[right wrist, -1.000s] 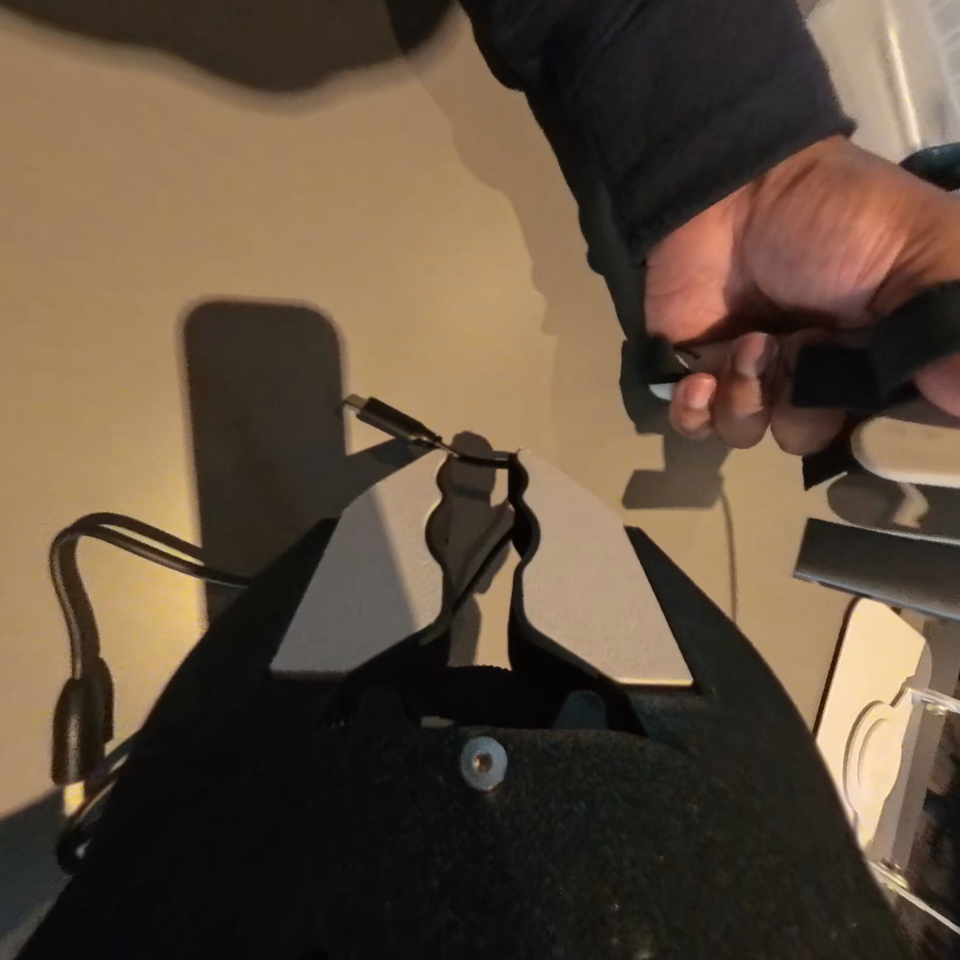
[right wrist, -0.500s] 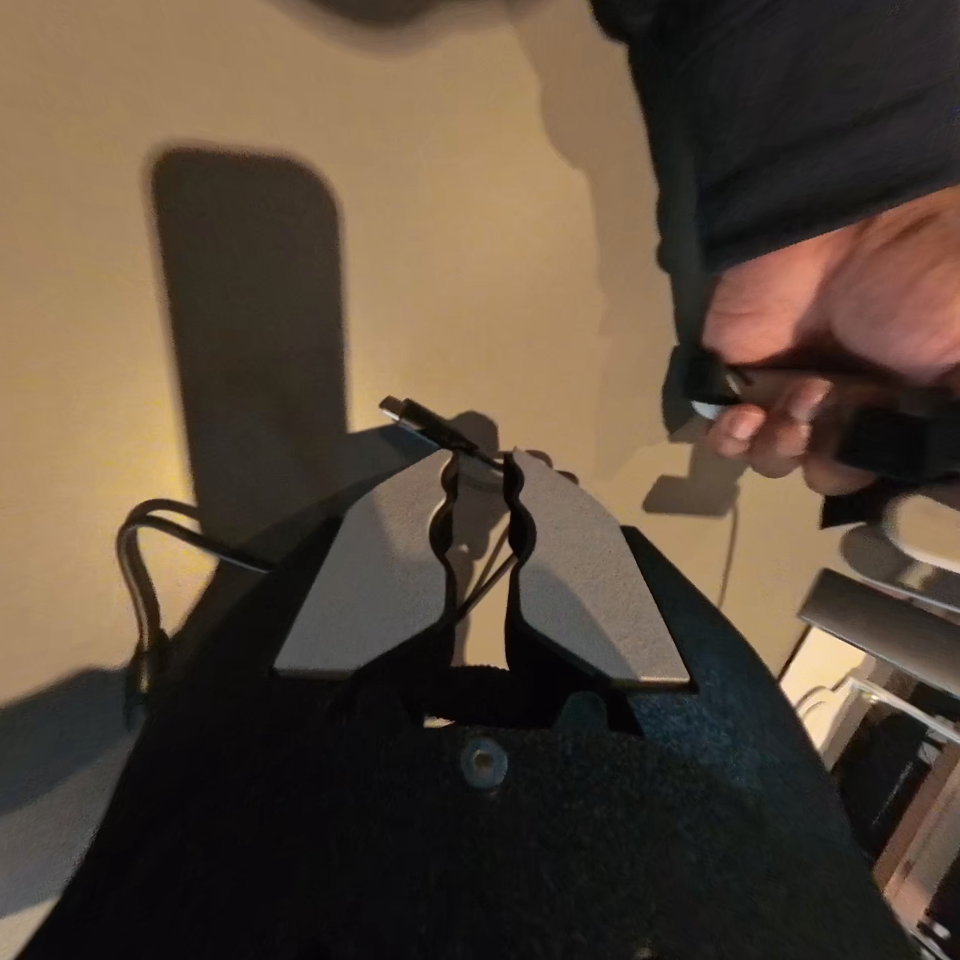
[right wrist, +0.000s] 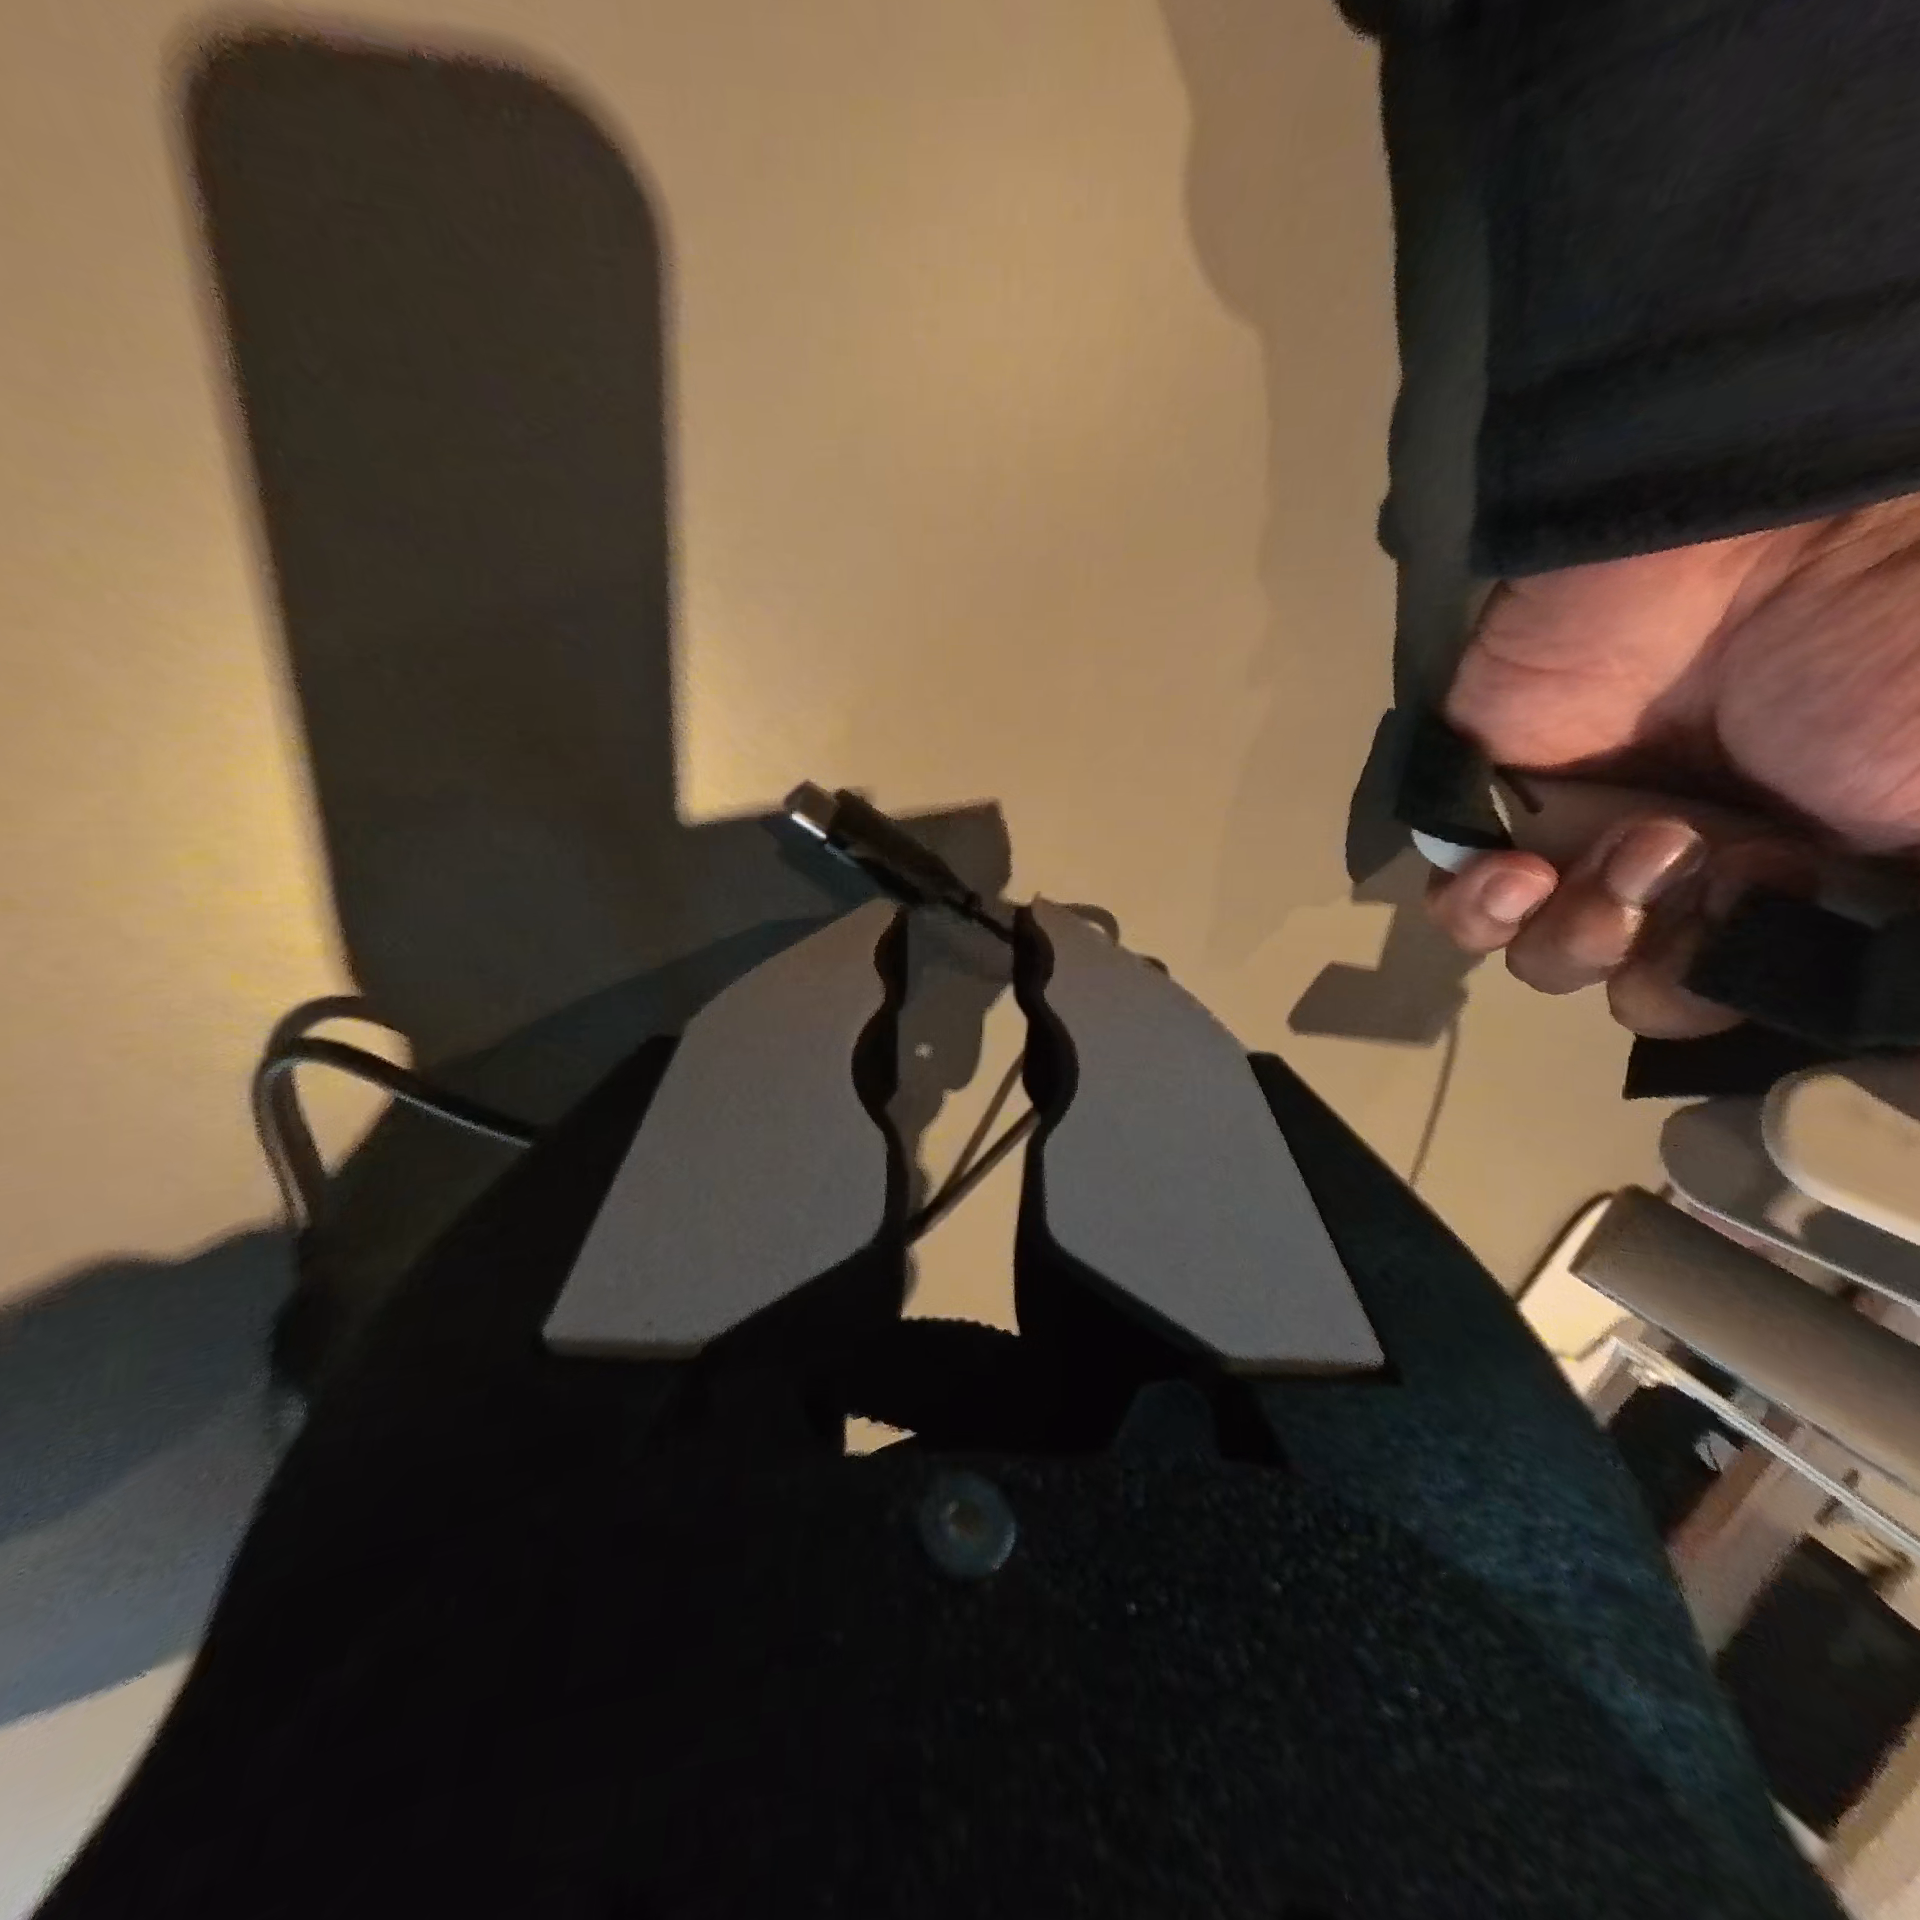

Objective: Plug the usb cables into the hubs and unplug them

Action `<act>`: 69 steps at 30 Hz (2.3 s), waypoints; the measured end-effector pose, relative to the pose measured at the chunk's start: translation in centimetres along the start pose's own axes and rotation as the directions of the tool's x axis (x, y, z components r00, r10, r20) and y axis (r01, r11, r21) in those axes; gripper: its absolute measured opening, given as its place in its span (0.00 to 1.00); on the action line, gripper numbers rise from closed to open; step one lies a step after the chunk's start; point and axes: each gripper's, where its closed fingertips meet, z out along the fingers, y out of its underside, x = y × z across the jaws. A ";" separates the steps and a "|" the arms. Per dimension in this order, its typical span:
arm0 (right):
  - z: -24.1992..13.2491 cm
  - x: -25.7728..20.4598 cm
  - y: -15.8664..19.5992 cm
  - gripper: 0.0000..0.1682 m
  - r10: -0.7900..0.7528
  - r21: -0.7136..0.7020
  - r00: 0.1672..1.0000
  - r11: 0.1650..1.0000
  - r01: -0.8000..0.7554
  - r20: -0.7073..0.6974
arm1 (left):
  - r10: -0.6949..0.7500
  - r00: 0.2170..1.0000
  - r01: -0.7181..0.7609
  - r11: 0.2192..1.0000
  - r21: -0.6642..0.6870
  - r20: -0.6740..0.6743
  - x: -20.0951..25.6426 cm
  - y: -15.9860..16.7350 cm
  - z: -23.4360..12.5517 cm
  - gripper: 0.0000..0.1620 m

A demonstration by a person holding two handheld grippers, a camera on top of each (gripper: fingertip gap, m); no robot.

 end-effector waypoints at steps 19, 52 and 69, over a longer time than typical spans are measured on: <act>1.0 -0.6 -1.1 0.04 0.054 0.067 0.991 0.996 -0.062 0.126 | -0.005 1.000 0.005 1.000 -0.005 -0.004 0.1 0.2 0.0 0.06; -8.7 9.5 7.8 0.03 0.883 0.433 0.347 0.191 -0.881 0.315 | -0.021 0.972 -0.057 0.946 -0.320 -0.235 4.0 4.7 0.7 0.06; -7.7 8.4 8.5 0.03 0.887 0.353 0.349 0.236 -0.905 0.302 | 0.095 0.982 -0.158 0.887 -0.434 -0.162 2.7 6.0 0.4 0.06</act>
